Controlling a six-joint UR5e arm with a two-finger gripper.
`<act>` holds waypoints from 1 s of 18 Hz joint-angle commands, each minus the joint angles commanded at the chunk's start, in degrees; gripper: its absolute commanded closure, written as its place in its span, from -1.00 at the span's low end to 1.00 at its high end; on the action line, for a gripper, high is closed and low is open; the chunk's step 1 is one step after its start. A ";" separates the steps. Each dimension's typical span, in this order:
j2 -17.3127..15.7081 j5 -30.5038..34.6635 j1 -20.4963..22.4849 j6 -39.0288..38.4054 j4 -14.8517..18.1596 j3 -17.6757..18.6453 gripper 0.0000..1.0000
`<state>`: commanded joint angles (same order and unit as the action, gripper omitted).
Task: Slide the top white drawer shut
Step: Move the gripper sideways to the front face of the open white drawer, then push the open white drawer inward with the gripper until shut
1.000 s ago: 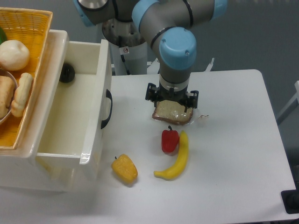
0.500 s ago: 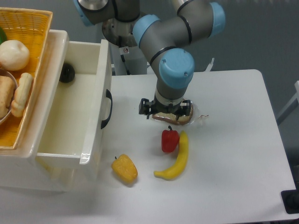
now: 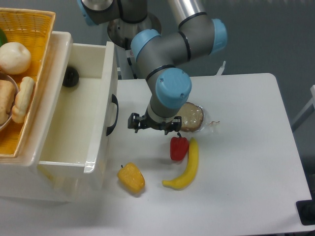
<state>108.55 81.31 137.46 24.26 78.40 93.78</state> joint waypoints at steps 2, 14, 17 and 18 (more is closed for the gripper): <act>-0.18 -0.97 -0.09 0.09 0.00 0.00 -1.00; -0.62 -1.68 -3.42 0.17 -0.17 -0.18 -1.00; -1.05 -1.68 -4.74 0.09 -0.26 -0.53 -1.00; -1.14 -1.59 -5.27 0.09 -0.35 -0.61 -1.00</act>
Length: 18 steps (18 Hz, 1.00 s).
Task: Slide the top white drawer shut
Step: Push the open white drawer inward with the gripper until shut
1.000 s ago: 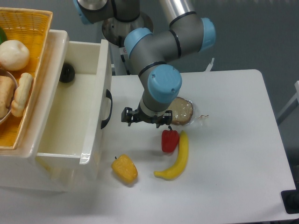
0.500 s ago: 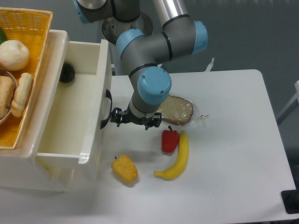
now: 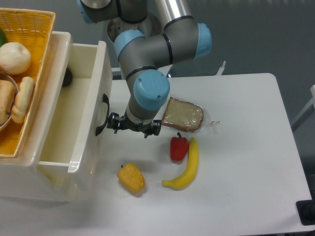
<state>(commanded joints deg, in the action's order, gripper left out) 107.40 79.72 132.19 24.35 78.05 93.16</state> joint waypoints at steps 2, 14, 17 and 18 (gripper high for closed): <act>-0.09 0.26 -0.79 0.35 -0.26 0.00 -1.00; -0.70 2.29 -3.78 0.53 -0.18 -0.18 -1.00; -0.88 2.29 -4.05 0.53 -0.18 0.17 -1.00; -0.88 2.20 -4.14 0.53 -0.18 0.09 -1.00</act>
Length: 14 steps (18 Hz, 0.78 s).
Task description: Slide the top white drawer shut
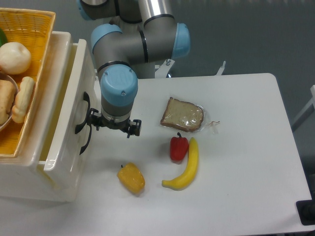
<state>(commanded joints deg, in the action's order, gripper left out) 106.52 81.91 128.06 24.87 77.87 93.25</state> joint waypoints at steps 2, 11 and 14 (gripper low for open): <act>-0.09 0.09 -0.53 -0.35 0.09 0.09 -1.00; 0.18 0.17 -0.27 0.09 0.00 0.09 -1.00; -0.09 0.61 2.18 0.52 0.00 -0.35 -1.00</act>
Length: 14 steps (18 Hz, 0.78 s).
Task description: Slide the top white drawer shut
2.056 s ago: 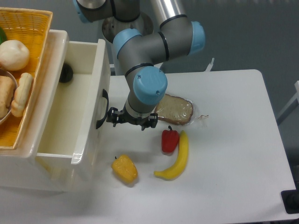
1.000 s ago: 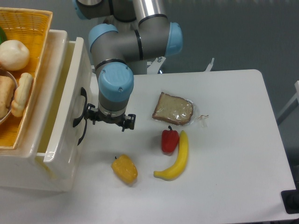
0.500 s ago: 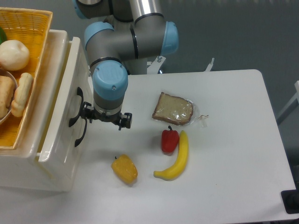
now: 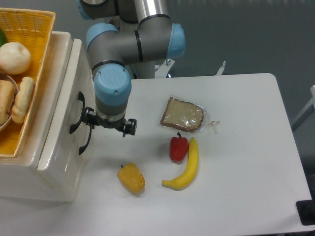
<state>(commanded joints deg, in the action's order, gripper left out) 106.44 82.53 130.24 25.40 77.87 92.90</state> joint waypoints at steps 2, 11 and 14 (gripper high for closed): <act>0.00 1.31 2.28 0.27 0.09 -1.31 -1.00; -0.18 7.29 11.08 19.49 -0.26 -2.99 -1.00; -1.14 8.26 14.24 26.08 -0.26 -3.78 -1.00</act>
<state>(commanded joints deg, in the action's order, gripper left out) 105.30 90.79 144.48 51.48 77.61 89.12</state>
